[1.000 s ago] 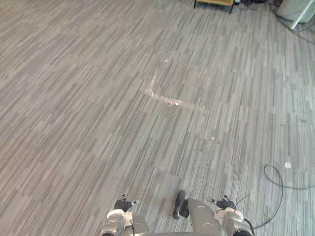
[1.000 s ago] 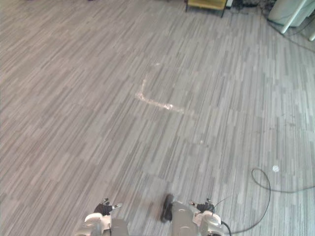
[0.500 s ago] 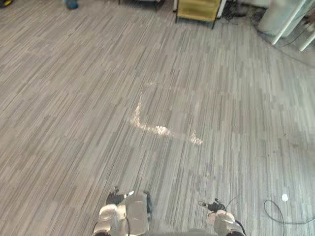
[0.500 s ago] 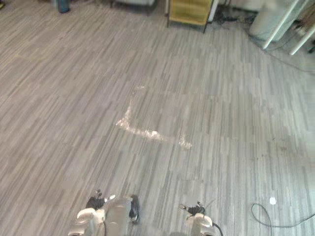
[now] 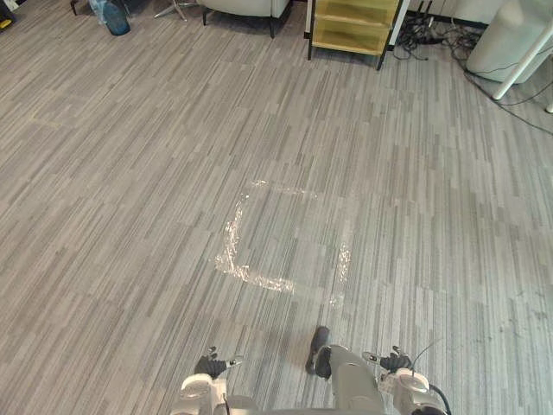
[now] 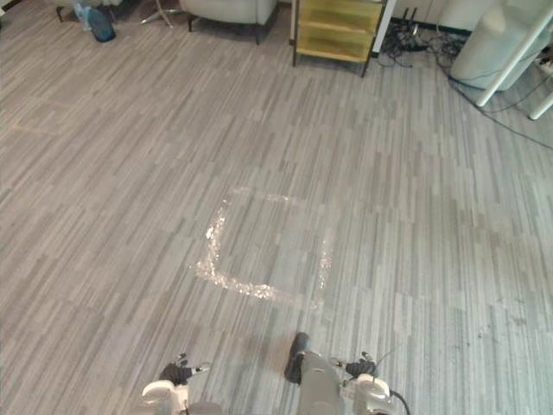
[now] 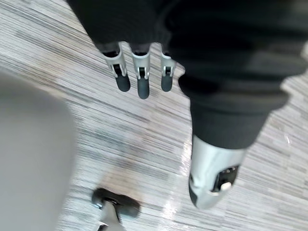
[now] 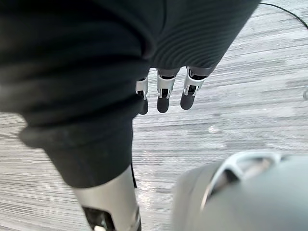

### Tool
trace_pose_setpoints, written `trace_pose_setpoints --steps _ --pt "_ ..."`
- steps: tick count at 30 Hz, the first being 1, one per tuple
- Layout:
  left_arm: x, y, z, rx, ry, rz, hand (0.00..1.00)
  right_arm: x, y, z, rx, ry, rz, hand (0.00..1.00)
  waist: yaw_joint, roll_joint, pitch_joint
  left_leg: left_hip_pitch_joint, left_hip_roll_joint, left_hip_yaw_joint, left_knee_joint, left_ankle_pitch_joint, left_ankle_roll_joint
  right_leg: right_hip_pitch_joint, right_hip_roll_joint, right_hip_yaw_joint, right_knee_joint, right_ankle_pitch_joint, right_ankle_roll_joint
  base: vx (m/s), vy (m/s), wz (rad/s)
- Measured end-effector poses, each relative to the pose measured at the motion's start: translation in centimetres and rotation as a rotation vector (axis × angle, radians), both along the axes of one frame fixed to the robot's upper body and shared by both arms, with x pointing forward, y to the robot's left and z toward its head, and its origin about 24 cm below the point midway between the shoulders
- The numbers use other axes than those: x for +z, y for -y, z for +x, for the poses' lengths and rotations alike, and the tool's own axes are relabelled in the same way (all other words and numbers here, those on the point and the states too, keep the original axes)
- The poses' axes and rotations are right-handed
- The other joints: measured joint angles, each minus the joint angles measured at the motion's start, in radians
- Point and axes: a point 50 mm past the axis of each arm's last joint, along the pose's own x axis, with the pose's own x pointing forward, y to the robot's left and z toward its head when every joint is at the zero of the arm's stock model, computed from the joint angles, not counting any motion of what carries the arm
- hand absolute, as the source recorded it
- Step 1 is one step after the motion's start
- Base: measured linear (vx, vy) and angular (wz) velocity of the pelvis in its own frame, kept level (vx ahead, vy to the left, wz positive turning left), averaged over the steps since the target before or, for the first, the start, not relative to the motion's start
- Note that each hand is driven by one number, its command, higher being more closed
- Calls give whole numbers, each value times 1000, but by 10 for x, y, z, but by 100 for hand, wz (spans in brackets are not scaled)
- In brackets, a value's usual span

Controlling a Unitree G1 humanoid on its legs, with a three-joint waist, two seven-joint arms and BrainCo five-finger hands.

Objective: Pick up cushions and gather them together orderly.

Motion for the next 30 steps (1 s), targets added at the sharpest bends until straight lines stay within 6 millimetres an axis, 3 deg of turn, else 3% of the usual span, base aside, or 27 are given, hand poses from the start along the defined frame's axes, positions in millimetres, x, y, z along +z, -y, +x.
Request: trace_pose_setpoints --steps 2,3,4,5,6,7,8,9,10,11,12,14,15,16,17,18,19,20,21,23,24,25,26,27,28,29,30 --pt "4 -3 6 9 35 6 0 -3 -10 -2 -5 -4 29 0 17 -6 4 -119 35 29 191 -69 11 122 30 3 -81 -15 -5 505 -117 -3" --pt "6 -5 9 0 48 15 0 -3 -12 -1 -15 2 40 0 19 -22 3 -182 26 58 179 -103 17 178 31 4 -125 -18 4 673 -124 -10" --pt "9 -6 13 -12 71 23 0 0 -16 4 -22 27 48 0 21 -36 9 -262 -2 115 43 -144 36 255 30 12 -190 -17 6 464 -76 -4" --pt "9 -6 14 -14 72 23 0 0 -17 5 -23 29 48 0 21 -35 9 -268 -6 119 26 -147 36 259 29 13 -195 -18 7 470 -12 -18" --pt "11 -4 17 -18 85 20 0 1 -17 7 -27 36 44 0 26 -36 8 -305 -61 129 -185 -141 34 295 18 28 -225 -26 30 458 114 -35" --pt "10 0 17 -18 86 10 0 1 -15 8 -38 37 40 0 37 -28 7 -306 -137 103 -520 -54 19 336 3 50 -246 -51 71 458 114 -40" --pt "10 0 17 -18 85 9 0 1 -15 9 -37 38 38 0 41 -25 7 -306 -151 91 -602 -4 17 350 2 57 -252 -60 81 481 169 -51" --pt "10 0 17 -17 89 8 0 -1 -16 3 -39 20 41 0 67 -30 7 -283 -175 65 -690 128 -3 376 -7 87 -263 -76 98 539 145 -48" --pt "11 -4 18 -19 92 21 0 -4 -26 1 -20 2 61 0 84 -58 -8 -253 -206 80 -703 163 39 405 -24 121 -288 -80 110 539 145 -40" --pt "11 -5 19 -24 92 26 0 -4 -28 1 -18 1 67 0 80 -68 -11 -261 -214 80 -696 152 41 406 -31 125 -297 -74 107 569 105 -13" --pt "13 -9 22 -24 100 34 0 -6 -30 0 -17 -14 74 0 69 -91 -10 -282 -221 82 -628 127 86 414 -50 146 -305 -39 141 541 128 3" --pt "14 -13 24 -6 108 36 0 -5 -29 2 -12 -11 70 0 74 -101 -7 -301 -203 110 -481 79 106 436 -61 199 -281 13 146 580 167 -19" --pt "14 -16 23 12 108 35 0 -4 -30 5 -4 -2 70 0 85 -105 -11 -309 -198 133 -408 33 108 427 -67 229 -190 29 163 343 144 -77" --pt "8 -14 9 -2 58 31 0 -4 -25 3 16 -11 49 0 85 -79 -52 -222 -176 122 -503 -47 100 327 -76 249 33 18 220 365 148 -82" --pt "7 -15 7 -8 50 30 0 -4 -25 4 27 -10 47 0 83 -79 -52 -195 -180 122 -528 -76 78 295 -89 245 120 19 260 356 117 -56" --pt "7 -19 8 -38 36 44 0 -3 -28 7 69 -5 46 0 70 -110 -49 -132 -222 128 -564 -95 95 179 -176 222 382 17 297 322 66 -12" --pt "6 -22 7 -56 21 56 0 -5 -26 2 68 -21 46 0 62 -117 -41 -62 -236 130 -609 -101 98 118 -219 171 493 -42 236 391 50 -1" --pt "5 -22 6 -67 13 60 0 -5 -25 0 67 -28 45 0 60 -112 -37 -34 -236 134 -625 -94 89 102 -225 144 500 -64 213 417 19 6" --pt "5 -24 4 -81 2 71 0 -7 -25 -6 67 -43 45 0 48 -100 -32 33 -228 139 -669 -95 88 69 -228 68 442 -113 166 420 5 8" --pt "5 -25 3 -80 2 74 0 -6 -24 -2 74 -33 42 0 45 -97 -30 89 -215 150 -707 -94 87 0 -194 24 284 -124 137 441 -79 3" --pt "5 -23 4 -83 4 70 0 -4 -22 1 77 -24 37 0 37 -91 -27 115 -202 150 -725 -94 86 -53 -151 28 122 -79 125 385 -104 6" --pt "4 -22 3 -86 3 69 0 -4 -22 2 77 -22 36 0 34 -90 -27 121 -199 149 -730 -95 85 -57 -137 34 67 -52 126 377 -129 30" --pt "4 -21 1 -102 -3 71 0 -5 -23 -1 77 -30 39 0 25 -102 -31 144 -209 144 -739 -104 67 -65 -105 67 -106 88 121 315 -123 43" --pt "3 -23 -2 -106 -13 75 0 -7 -23 -7 67 -44 46 0 16 -127 -38 163 -230 119 -735 -128 30 -72 -102 119 -142 245 91 561 -252 40" --pt "-1 -8 -4 -99 -21 33 0 -3 -7 -2 73 -31 4 0 15 -61 -51 182 -179 94 -716 -154 6 -84 -71 119 -56 193 59 402 -194 22" --pt "-1 -7 -4 -99 -21 31 0 -3 -7 -3 72 -32 3 0 15 -58 -53 181 -175 92 -713 -154 6 -82 -71 118 -56 184 62 409 -229 13" --pt "-1 -2 -4 -101 -19 17 0 -3 -5 -3 67 -31 0 0 9 -40 -56 166 -159 73 -645 -169 -3 -61 -56 110 -70 136 65 351 -220 22"
